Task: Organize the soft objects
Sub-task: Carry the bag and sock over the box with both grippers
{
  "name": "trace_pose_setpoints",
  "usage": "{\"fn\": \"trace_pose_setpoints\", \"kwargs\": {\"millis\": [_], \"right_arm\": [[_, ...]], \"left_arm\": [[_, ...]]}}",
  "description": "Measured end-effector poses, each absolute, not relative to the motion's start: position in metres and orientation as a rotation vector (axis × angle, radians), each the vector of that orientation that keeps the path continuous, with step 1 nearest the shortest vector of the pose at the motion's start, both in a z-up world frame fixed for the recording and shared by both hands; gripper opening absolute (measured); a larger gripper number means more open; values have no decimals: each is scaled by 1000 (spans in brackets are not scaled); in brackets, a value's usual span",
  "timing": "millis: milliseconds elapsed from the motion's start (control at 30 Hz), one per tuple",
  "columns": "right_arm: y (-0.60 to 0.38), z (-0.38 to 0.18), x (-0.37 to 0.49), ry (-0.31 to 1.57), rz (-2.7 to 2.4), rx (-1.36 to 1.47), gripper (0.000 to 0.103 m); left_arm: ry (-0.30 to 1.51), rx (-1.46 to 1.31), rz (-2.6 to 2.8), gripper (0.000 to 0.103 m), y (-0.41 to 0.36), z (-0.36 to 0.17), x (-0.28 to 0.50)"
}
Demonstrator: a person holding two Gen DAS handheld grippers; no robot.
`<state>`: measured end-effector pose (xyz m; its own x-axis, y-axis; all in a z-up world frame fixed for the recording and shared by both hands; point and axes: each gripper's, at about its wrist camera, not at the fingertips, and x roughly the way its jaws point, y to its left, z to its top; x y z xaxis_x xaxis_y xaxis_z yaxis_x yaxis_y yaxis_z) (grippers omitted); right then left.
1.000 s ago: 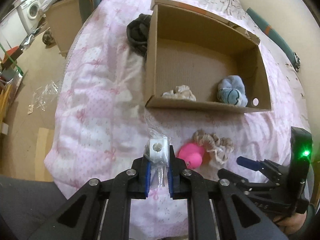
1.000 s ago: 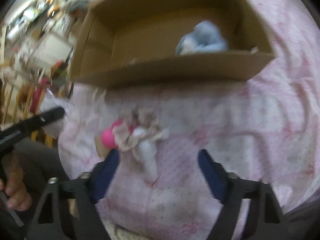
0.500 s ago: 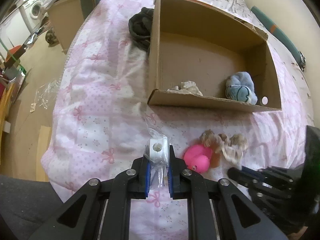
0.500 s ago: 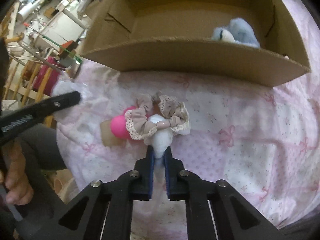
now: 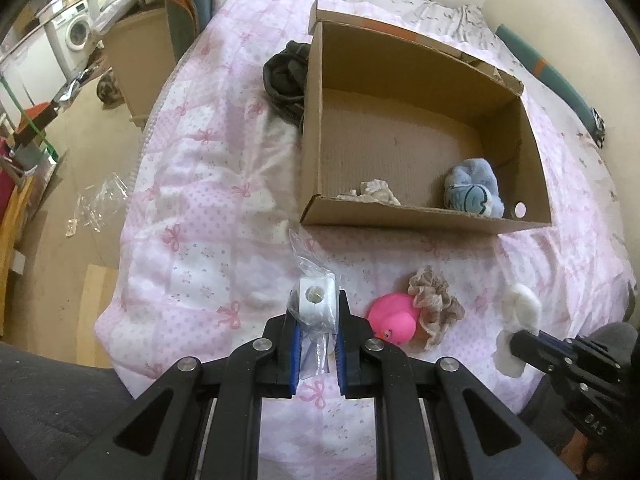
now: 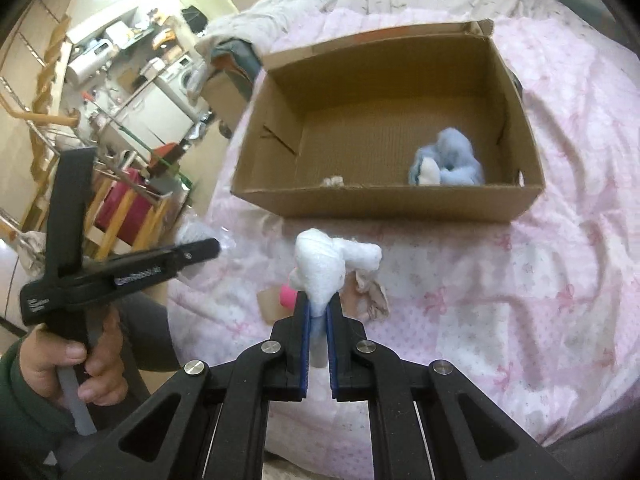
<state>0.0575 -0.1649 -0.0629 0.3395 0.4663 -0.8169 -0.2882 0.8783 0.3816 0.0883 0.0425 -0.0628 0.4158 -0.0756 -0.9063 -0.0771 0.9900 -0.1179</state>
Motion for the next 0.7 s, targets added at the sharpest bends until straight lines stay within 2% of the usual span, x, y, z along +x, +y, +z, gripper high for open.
{"fn": "trace_pose_setpoints", "kwargs": {"millis": [400,700], "right_arm": [[-171,-61,61,1102,487,208,9],[-184,-26,64,936,503,239,9]], "left_arm": [[1124,-103,40,12,37,-64,85],[937,-83,24,12,32,-14,96]]}}
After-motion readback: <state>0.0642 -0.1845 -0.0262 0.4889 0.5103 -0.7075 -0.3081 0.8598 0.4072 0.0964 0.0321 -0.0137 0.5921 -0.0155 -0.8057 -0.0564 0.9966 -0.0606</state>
